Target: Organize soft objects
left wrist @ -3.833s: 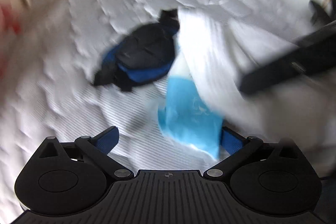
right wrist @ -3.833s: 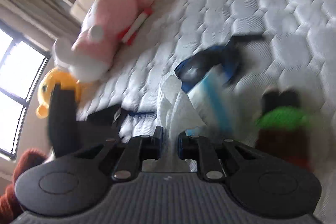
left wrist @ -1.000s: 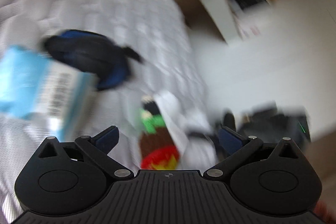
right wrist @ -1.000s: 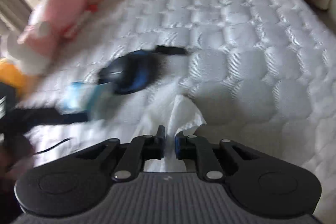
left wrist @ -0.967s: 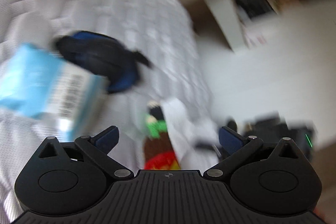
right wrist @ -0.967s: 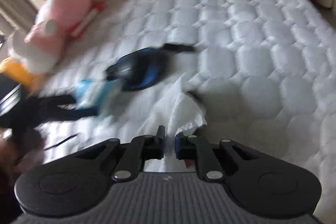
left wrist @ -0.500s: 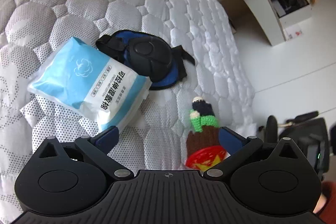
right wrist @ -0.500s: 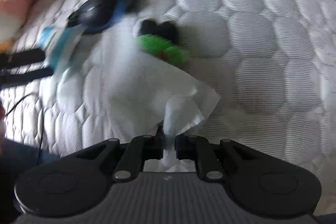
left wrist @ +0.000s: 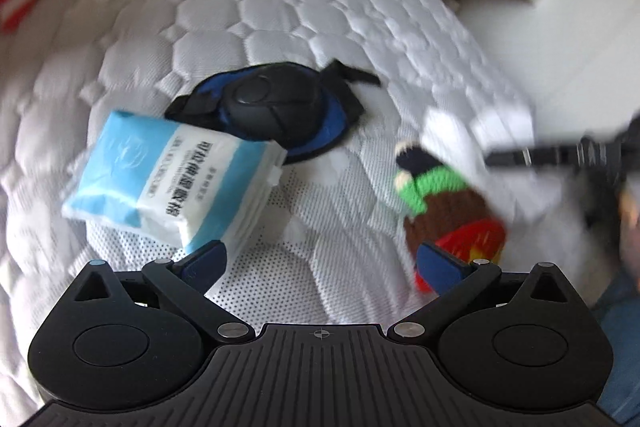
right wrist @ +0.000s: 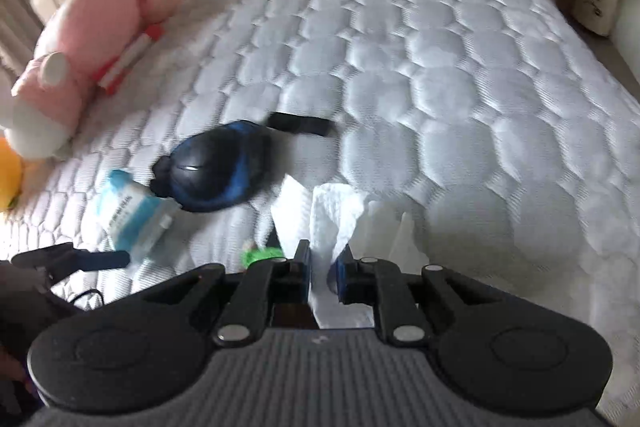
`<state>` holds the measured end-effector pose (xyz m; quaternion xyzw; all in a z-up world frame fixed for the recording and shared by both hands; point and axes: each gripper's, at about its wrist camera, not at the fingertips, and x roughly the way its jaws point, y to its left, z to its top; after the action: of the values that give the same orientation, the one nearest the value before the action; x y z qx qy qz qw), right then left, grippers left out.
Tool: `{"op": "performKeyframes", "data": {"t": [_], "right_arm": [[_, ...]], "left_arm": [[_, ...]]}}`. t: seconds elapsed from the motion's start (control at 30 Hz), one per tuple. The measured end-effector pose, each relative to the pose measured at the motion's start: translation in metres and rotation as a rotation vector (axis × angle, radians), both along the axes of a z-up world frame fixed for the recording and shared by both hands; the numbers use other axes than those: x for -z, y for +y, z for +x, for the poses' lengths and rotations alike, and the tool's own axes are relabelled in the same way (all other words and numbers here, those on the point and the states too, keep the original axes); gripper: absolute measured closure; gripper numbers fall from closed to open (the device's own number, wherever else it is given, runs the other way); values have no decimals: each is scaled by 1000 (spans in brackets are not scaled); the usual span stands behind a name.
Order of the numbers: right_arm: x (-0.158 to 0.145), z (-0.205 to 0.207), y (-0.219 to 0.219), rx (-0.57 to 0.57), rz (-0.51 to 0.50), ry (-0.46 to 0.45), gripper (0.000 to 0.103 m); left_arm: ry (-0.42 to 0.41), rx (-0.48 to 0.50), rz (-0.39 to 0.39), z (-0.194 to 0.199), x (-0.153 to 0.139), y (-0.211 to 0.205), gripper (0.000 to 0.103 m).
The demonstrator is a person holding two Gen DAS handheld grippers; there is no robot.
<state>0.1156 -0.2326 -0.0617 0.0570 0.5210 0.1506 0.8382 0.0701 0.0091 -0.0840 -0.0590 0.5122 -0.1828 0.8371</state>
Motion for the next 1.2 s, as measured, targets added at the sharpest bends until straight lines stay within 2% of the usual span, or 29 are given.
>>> {"op": "performKeyframes", "data": {"t": [0.13,0.3,0.4,0.53,0.6,0.67,0.7,0.73,0.8,0.87,0.97,1.0,1.1,1.17,1.2], "right_arm": [[6,2,13,-72,71,8,88],[10,7,19,-144,-48,-38,84],[14,16,5,-97,-68,-29,83],[21,30,-17,-3,-126,-32,83],[21,36,-30,65,-113,-39,83],[16,38,-45,119,-60,-48,83],[15,38,-50,133,-37,-50,75],[14,39,-52,144,-24,-48,53],[12,37,-54,163,-34,-64,35],[7,33,-53,169,-72,-109,33],[-6,23,-53,197,-111,-192,18],[-9,20,-54,221,-87,-202,13],[-18,6,-62,284,51,-179,10],[-23,-3,-61,313,104,-159,8],[-25,-9,-58,316,116,-158,4]], "left_arm": [[-23,73,101,-7,5,-19,0],[-88,118,179,-14,4,-31,0],[-79,129,198,-13,7,-33,0],[-35,133,184,-10,14,-32,0],[-13,130,187,-8,19,-31,0],[2,125,191,-6,23,-30,0],[6,120,192,-5,24,-29,0],[7,114,192,-4,25,-28,0],[0,99,190,-2,26,-27,0],[-14,83,184,1,26,-24,0],[-34,24,127,5,22,-14,0],[-39,-2,92,7,20,-9,0],[-60,-74,-117,5,7,12,0],[-81,-107,-205,-1,-2,21,0],[-96,-117,-201,-5,-6,22,0]]}}
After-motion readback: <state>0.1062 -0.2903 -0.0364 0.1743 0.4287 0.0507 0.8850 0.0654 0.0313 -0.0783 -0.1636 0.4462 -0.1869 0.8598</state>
